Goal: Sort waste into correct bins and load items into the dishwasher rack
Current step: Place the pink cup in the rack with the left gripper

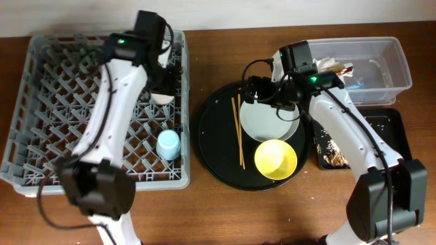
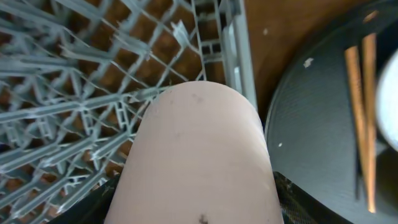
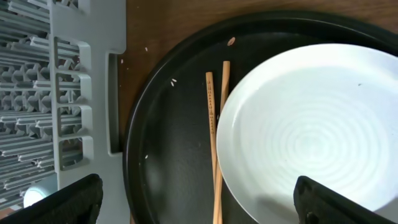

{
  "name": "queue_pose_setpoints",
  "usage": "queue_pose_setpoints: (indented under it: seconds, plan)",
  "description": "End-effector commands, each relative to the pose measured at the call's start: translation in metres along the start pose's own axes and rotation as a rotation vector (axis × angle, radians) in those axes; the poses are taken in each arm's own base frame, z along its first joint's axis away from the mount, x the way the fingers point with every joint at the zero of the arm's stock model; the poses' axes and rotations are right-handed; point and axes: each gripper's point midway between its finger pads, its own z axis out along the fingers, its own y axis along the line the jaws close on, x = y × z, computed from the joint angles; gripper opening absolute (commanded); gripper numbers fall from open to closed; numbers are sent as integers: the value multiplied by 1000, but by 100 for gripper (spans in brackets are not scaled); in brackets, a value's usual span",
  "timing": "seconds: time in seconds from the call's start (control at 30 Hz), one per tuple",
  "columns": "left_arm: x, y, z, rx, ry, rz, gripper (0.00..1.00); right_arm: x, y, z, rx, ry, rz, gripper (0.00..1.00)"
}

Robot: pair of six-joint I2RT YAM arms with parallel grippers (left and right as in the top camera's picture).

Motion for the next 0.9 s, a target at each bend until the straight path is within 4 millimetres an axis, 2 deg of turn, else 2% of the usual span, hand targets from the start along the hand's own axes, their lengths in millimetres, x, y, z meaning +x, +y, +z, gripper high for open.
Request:
queue_pose_setpoints:
  seconds: [0.0, 0.13, 0.3, 0.33, 0.37, 0.4, 0.47, 0.53, 0.6, 0.67, 0.77, 0.8, 0.87]
  plan:
    - [9, -6, 32, -23, 96, 11, 67, 2, -3, 1, 22, -3, -17, 99]
    - [19, -9, 62, -25, 186, 19, 67, 2, -4, 1, 29, -3, -16, 99]
    - [26, -9, 70, -28, 228, 23, 69, 2, -4, 1, 29, -3, -16, 99]
    - [26, -9, 71, -28, 228, 23, 77, 2, -4, 1, 29, -2, -16, 99]
    - [26, -9, 71, -28, 228, 23, 92, 2, -4, 1, 29, -2, -16, 99]
    - [26, -9, 70, -28, 228, 23, 99, 2, -4, 1, 29, -2, -16, 99]
    - [25, -9, 70, -27, 225, 22, 99, 2, -4, 1, 29, -2, -31, 99]
    - [19, -21, 64, 44, 206, 13, 99, 4, -5, 1, 33, 6, -36, 95]
    - [2, -46, 46, 195, 146, 2, 99, 8, -7, 0, 40, 24, -29, 86]
    - [-17, -73, 18, 339, 70, 16, 98, 20, -10, -10, 60, 59, -15, 79]
    - [-28, -82, 3, 368, 19, 37, 98, 33, -21, -35, 151, 75, -4, 75]
    - [-28, -84, 2, 370, 16, 42, 98, 42, -31, -49, 216, 85, 1, 75]
    - [-28, -88, 2, 372, 16, 50, 98, 56, -37, -58, 256, 127, 12, 74]
